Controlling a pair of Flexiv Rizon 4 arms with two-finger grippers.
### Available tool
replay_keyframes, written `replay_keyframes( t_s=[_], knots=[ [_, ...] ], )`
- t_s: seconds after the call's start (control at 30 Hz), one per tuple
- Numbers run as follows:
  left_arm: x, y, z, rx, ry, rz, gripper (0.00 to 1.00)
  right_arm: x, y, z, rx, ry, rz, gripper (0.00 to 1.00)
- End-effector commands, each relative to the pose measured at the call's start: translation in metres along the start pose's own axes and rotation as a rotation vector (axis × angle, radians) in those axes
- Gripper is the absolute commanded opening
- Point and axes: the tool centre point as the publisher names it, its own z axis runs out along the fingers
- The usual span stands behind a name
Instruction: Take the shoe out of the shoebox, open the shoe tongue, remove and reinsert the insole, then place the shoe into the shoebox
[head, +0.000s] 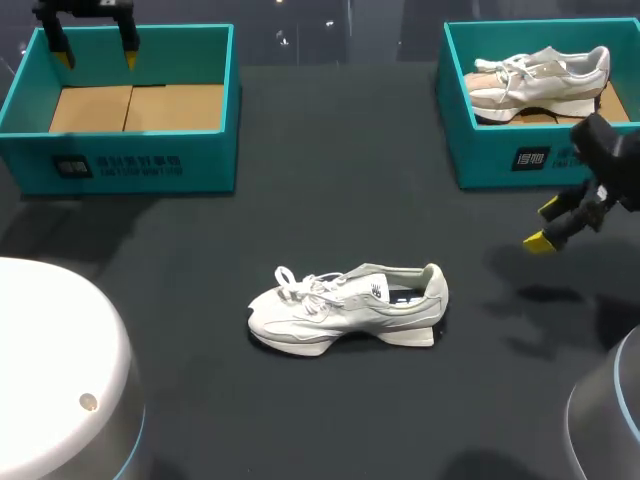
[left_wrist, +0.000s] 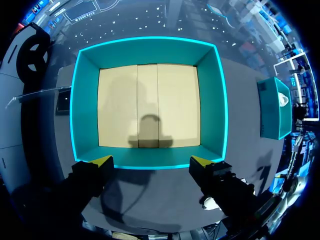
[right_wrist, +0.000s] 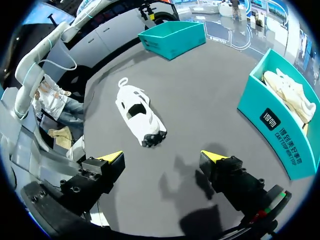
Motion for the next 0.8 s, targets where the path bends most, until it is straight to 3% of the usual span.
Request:
replay_keyframes(
  t_s=[0.03,0.43,0.8],
  knots=[
    [0.000,0.000,0.000,0.001,0.000,0.000,1.00,-0.008,-0.018,0.000,-0.318,0.037,-0.074,1.00],
    [0.000,0.000,0.000,0.001,0.000,0.000,1.00,-0.027,-0.036,0.010,-0.427,0.005,-0.179,1.00],
    [0.000,0.000,0.000,0.001,0.000,0.000,1.00,-0.043,-0.057,0.017,-0.459,0.002,-0.237,1.00]
  ],
)
